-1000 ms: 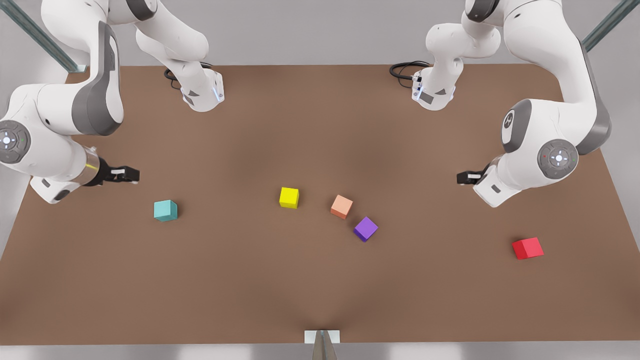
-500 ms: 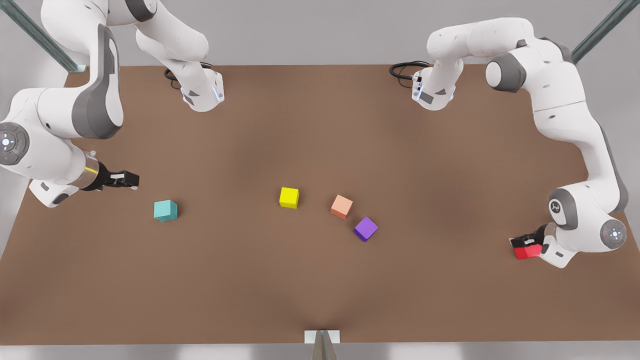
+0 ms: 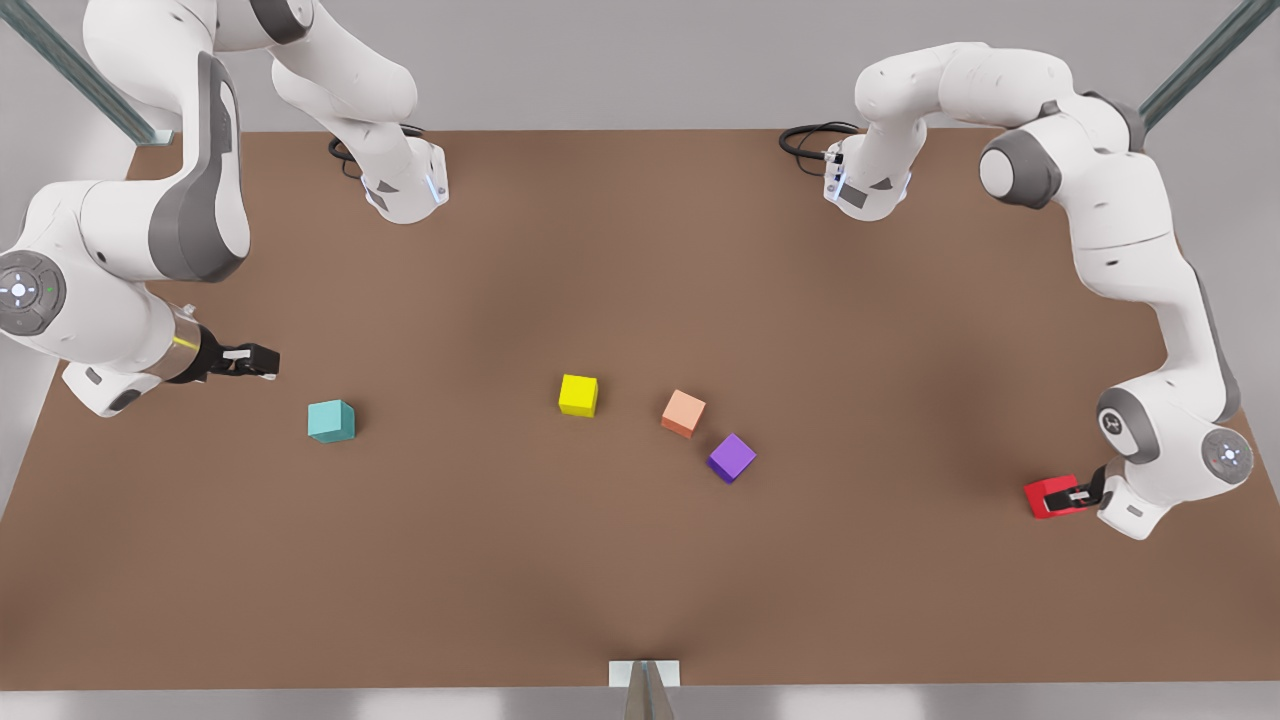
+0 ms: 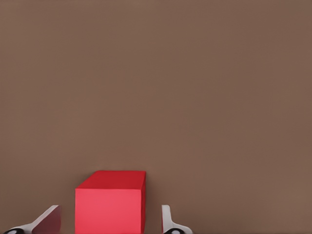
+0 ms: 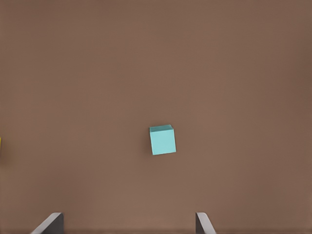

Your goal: Pick up red wooden cube and pass to hand red wooden cube and place in blue wooden cube

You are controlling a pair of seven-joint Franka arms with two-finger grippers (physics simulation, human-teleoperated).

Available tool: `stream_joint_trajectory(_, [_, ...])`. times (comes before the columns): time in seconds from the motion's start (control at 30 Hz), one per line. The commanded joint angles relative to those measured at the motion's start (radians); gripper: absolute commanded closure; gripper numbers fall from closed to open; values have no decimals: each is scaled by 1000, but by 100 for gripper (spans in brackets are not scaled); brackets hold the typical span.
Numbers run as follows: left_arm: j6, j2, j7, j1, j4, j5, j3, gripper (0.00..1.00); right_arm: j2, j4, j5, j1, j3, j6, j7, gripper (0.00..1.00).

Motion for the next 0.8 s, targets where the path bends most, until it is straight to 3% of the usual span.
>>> stream_joint_trajectory(0.0, [57, 10, 146, -1, -1, 1, 0, 0, -1, 0, 0, 0, 0, 0, 0, 0])
stream_joint_trajectory(0.47, [119, 82, 140, -1, -12, 1, 6, 0, 0, -6, -1, 0, 2, 0, -5, 0])
stream_joint_trajectory(0.5, [119, 82, 138, -1, -12, 1, 6, 7, 0, -6, 0, 0, 2, 0, -5, 0])
stream_joint_trajectory(0.53, [119, 83, 137, -1, -12, 1, 6, 24, 0, -6, -1, 0, 2, 0, -5, 0])
stream_joint_trajectory(0.57, [117, 82, 138, -1, -12, 1, 6, 33, 0, -6, -1, 0, 2, 0, -5, 0])
stream_joint_trajectory(0.77, [39, 41, 43, -9, -14, -34, -12, 34, 2, -6, 0, 0, 0, 0, -6, 0])
